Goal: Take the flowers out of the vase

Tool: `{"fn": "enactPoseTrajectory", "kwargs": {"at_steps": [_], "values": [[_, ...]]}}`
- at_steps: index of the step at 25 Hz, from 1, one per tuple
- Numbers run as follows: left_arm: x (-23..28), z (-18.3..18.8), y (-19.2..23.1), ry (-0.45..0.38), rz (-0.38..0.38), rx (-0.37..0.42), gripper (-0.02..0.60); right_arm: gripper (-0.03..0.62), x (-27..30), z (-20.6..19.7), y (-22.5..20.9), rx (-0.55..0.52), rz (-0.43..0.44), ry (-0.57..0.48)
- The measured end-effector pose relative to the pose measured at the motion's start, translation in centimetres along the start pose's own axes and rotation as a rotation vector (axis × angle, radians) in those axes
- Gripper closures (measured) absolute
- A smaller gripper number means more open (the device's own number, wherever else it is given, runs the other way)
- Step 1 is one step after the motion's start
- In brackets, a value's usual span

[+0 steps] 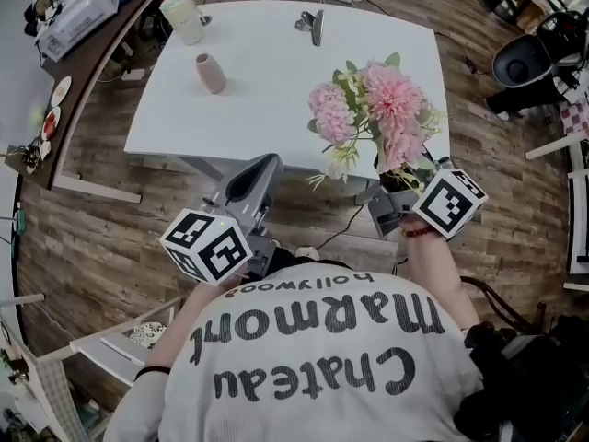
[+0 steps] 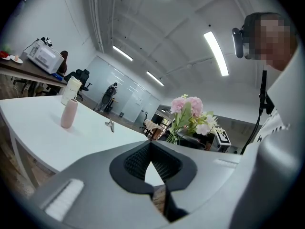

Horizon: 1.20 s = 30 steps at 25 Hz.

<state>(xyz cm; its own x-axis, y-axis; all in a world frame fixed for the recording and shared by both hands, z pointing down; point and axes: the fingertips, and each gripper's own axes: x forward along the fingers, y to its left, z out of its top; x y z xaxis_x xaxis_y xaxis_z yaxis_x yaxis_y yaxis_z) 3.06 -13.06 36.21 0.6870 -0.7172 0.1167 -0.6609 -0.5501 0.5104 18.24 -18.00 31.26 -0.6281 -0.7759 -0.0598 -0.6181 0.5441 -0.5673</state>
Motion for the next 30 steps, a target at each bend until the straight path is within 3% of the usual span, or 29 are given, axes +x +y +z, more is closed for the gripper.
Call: {"fn": "enactPoseTrajectory", "kwargs": {"at_steps": [9,30], "values": [[-0.9,0.2,0.8,-0.027,0.034,0.001,0.577,0.557,-0.6,-1.2,0.1,-0.019,0.008,0.021],[-0.7,2.2,0.6,-0.042,0.015,0.004,0.577,0.558,0.4,0.4,0.8,-0.025,-0.001,0.014]]}}
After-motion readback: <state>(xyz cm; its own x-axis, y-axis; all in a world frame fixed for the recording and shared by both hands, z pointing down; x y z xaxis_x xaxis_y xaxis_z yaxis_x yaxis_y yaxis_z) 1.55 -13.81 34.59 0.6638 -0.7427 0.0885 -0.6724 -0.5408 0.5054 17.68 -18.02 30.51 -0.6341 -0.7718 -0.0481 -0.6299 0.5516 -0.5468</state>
